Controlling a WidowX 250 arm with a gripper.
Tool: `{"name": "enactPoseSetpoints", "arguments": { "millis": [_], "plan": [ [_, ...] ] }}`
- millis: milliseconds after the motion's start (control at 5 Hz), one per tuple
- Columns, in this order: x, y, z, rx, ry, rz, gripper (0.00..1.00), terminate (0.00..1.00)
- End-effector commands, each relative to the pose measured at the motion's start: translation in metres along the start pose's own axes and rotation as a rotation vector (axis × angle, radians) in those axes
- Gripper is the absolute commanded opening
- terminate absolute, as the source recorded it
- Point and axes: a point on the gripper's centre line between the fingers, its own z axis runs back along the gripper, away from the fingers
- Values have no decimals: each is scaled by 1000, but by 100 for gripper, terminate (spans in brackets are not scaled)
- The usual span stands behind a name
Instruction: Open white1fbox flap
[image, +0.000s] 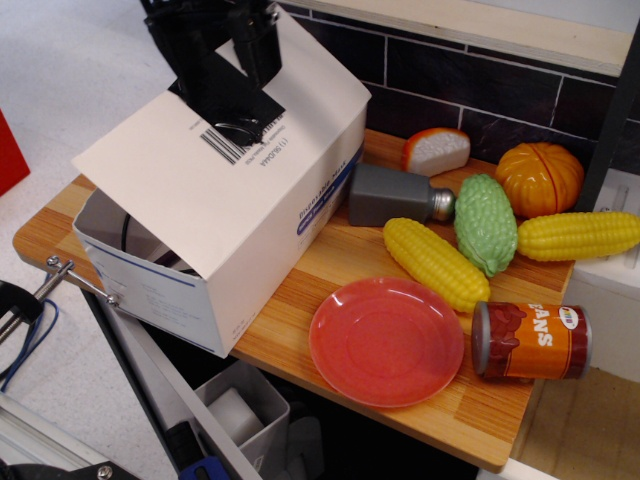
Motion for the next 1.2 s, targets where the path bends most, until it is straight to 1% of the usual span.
{"name": "enactPoseSetpoints", "arguments": {
  "millis": [0,200,400,600,800,1000],
  "plan": [
    [11,-49,33,76,-54,-84,100,0],
    [15,-75,38,128,-42,-90,100,0],
    [10,-106,36,191,-65,-73,100,0],
    [1,-128,32,254,-78,-32,100,0],
    [-3,-132,19,221,-98,-3,100,0],
    [-2,-136,3,180,-111,18,100,0]
  ]
}}
